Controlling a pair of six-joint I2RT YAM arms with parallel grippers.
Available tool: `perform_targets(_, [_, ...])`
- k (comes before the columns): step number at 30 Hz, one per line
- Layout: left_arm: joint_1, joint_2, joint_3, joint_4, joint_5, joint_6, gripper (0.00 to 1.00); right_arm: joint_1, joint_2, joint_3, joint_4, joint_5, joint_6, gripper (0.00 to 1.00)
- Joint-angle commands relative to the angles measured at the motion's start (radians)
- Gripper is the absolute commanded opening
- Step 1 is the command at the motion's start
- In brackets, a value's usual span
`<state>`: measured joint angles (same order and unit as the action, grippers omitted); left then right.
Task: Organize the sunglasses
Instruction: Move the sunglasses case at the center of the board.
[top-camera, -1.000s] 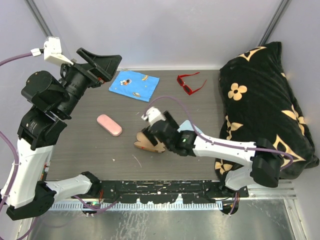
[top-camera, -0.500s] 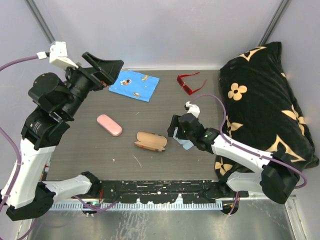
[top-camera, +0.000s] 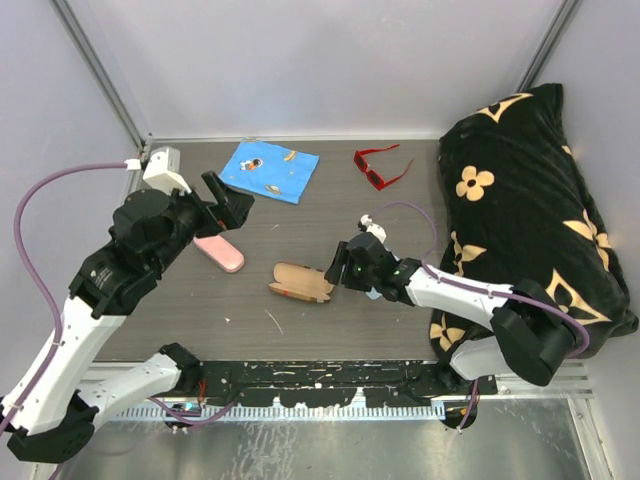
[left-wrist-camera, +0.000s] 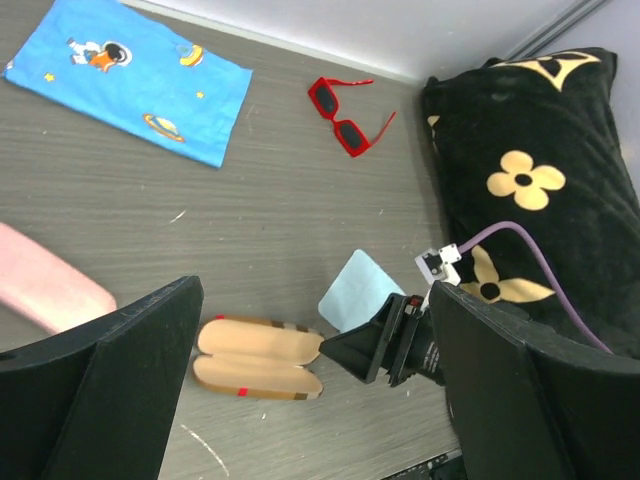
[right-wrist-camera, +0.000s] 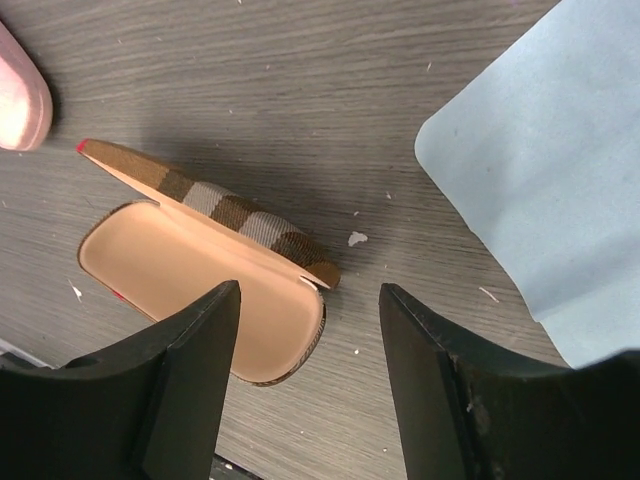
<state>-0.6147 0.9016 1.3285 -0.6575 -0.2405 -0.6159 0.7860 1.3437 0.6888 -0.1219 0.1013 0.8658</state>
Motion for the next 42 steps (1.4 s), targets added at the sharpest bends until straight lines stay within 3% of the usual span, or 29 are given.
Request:
perform_targets(1, [0.003,-0.074,-0.044,0.001,-0.047,0.005,0.98,0.0,0.022,-0.009,0.067,-0.028,-0.011,0.63])
perform_targets(16, [0.004,-0.095,-0.147,-0.143,-0.022,-0.053,0.98,0.002,0.158,0.021,0.155,-0.004,-0.1,0.39])
perform_targets(18, [0.003,-0.089,-0.151,-0.143,-0.017,-0.05,0.98,0.001,0.171,0.03,0.172,-0.003,-0.146,0.32])
perform_targets(25, [0.004,-0.081,-0.154,-0.163,-0.018,-0.05,0.98,0.001,0.176,0.024,0.251,-0.028,-0.283,0.2])
perform_targets(42, [0.003,-0.072,-0.166,-0.209,-0.033,-0.056,0.98,-0.019,0.287,0.123,0.353,0.0,-0.383,0.03])
